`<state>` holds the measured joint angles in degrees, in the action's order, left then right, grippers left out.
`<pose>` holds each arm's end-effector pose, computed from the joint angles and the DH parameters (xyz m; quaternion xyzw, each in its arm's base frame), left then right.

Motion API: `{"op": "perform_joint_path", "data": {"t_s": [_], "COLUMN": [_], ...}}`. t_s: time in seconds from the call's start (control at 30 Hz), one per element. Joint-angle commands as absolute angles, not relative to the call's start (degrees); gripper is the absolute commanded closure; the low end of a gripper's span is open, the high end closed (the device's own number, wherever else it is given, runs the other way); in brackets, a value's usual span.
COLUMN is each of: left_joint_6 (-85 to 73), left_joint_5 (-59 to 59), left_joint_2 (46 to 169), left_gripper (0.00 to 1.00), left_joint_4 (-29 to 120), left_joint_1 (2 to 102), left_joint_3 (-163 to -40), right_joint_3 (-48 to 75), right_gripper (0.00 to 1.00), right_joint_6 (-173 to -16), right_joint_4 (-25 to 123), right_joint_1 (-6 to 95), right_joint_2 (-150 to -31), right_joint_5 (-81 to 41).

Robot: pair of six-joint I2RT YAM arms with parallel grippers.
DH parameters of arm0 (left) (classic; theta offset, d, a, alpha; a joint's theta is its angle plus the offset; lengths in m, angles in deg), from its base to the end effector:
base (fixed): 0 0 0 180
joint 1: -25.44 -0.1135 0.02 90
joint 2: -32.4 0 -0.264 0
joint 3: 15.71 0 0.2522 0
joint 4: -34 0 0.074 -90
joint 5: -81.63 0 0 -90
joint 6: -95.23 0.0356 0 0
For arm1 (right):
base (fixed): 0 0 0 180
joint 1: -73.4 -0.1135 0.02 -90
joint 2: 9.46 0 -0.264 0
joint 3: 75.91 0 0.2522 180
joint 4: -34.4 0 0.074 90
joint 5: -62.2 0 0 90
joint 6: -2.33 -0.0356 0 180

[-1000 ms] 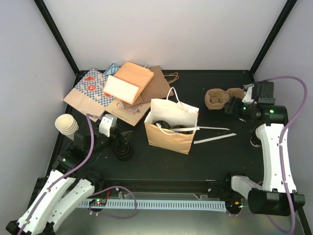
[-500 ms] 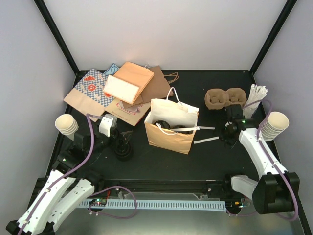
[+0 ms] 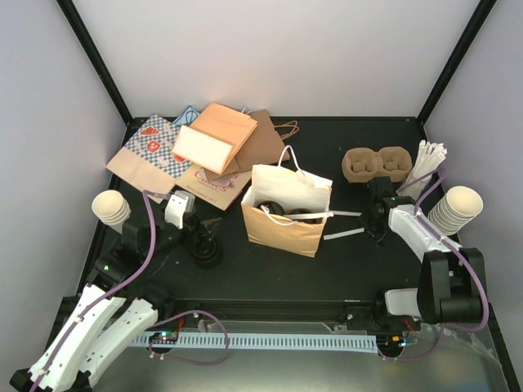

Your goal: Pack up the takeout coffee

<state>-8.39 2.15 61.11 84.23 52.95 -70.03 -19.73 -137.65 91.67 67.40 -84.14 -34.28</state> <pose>0.0990 -0.0589 0.3039 0.1505 0.8259 -0.2612 0.4764 0.2155 0.0186 0.1821 0.3775 0.9160 0.0085 0.1355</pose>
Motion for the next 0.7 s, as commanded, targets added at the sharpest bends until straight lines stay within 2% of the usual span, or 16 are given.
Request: {"op": "perform_joint_path", "data": {"t_s": [0.0,0.07,0.37,0.67], "left_joint_6": [-7.65,-7.63,-7.7,-7.66], "left_joint_5": [2.31,2.44,2.37,2.44], "left_joint_2": [60.61,60.73,60.85,61.28], "left_gripper": [0.01,0.01,0.01,0.01], "left_joint_4": [83.12,83.18,83.15,83.18], "left_joint_1": [53.06,53.1,53.12,53.13], "left_joint_3": [-70.24,-70.26,-70.26,-70.24], "right_joint_3": [-19.53,-18.97,-17.52,-18.19], "right_gripper": [0.41,0.44,0.44,0.46], "right_joint_6": [-142.05,-142.34,-143.13,-143.41], "right_joint_4": [87.52,87.13,85.74,84.61], "right_joint_1": [67.07,67.09,67.1,67.15], "right_joint_2": [-88.63,-90.77,-96.29,-93.89], "right_joint_5": [-37.56,-38.15,-41.11,-40.1]}}
